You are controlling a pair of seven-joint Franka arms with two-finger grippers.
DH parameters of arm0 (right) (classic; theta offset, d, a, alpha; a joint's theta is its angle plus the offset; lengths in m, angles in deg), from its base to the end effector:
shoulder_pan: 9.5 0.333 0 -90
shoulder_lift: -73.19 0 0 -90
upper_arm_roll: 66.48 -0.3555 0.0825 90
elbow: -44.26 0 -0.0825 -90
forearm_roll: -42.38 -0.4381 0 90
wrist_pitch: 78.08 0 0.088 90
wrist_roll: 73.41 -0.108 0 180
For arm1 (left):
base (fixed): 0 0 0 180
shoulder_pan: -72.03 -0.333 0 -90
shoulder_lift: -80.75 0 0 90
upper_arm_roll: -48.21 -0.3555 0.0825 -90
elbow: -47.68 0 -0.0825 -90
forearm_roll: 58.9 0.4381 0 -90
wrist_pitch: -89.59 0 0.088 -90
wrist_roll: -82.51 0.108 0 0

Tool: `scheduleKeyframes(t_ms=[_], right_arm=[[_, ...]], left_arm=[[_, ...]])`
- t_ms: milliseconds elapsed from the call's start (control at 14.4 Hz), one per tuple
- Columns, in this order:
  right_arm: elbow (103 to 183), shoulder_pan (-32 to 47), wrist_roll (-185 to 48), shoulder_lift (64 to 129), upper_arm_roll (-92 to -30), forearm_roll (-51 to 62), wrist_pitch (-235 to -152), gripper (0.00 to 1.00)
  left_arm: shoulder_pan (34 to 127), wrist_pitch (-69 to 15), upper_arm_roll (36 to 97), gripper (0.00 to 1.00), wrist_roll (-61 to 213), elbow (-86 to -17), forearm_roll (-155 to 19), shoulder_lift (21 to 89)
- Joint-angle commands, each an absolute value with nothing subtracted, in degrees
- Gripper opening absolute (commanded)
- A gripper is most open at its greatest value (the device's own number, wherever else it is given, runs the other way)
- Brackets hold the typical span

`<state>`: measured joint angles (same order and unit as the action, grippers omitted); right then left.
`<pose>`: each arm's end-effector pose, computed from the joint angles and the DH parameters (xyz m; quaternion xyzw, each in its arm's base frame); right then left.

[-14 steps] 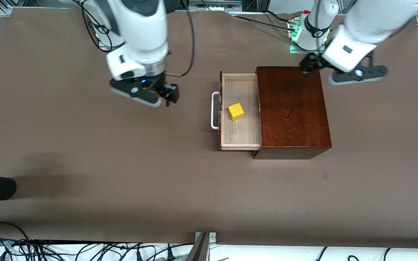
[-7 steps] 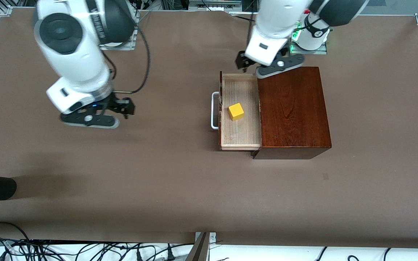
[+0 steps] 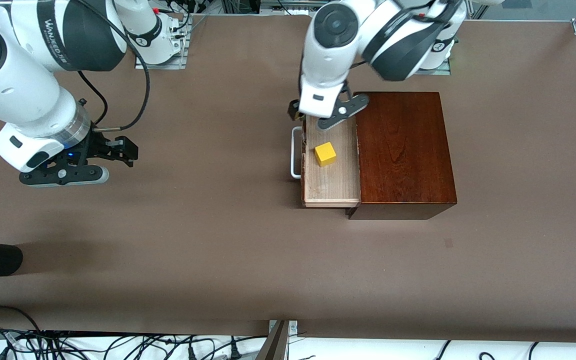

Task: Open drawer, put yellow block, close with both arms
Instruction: 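Move the left gripper to the drawer front while the right gripper retreats, then push the drawer shut into the box with the left gripper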

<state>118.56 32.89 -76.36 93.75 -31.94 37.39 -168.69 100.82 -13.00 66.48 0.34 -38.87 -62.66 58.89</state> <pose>0.6896 0.1818 0.6032 0.9968 0.0563 -0.0011 0.0571 0.5126 -0.5129 0.4684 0.9435 0.3160 -0.0995 0.0013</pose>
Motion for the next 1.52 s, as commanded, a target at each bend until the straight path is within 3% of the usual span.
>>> scheduleKeyframes(t_ms=[0,139,346,554,693,901,1109,1455], right_arm=[[120.38,29.71,-72.46,91.30,-33.52,36.41,-167.47,1.00],[120.38,22.71,-69.99,90.86,-39.72,36.41,-166.51,1.00],[120.81,9.69,-69.55,89.28,-52.04,37.11,-166.15,1.00],[124.06,0.19,-68.76,86.82,-62.58,37.64,-166.41,1.00],[126.07,-1.41,-68.67,84.72,-64.99,38.60,-166.32,1.00],[136.78,-2.03,-67.79,77.43,-64.38,38.69,-171.31,1.00],[141.98,-1.86,-68.58,74.34,-63.67,38.08,-174.57,1.00],[142.00,-0.10,-68.84,74.77,-61.56,37.99,-175.46,1.00]], left_arm=[[103.93,-17.09,65.96,1.00,-6.86,-35.81,-63.12,53.52],[104.90,-19.82,65.96,1.00,-10.12,-34.24,-63.12,50.53],[106.65,-21.76,65.70,0.65,-14.25,-30.72,-62.85,45.78],[106.92,-25.62,65.43,0.00,-14.79,-30.36,-62.85,43.58],[106.83,-27.47,65.17,0.00,-14.79,-30.36,-62.85,42.44],[106.83,-29.15,63.86,0.00,-16.45,-30.36,-62.77,40.59],[107.19,-28.80,62.18,0.00,-16.81,-30.45,-60.67,40.59],[107.19,-25.99,62.01,0.00,-16.81,-30.54,-55.40,40.59]])
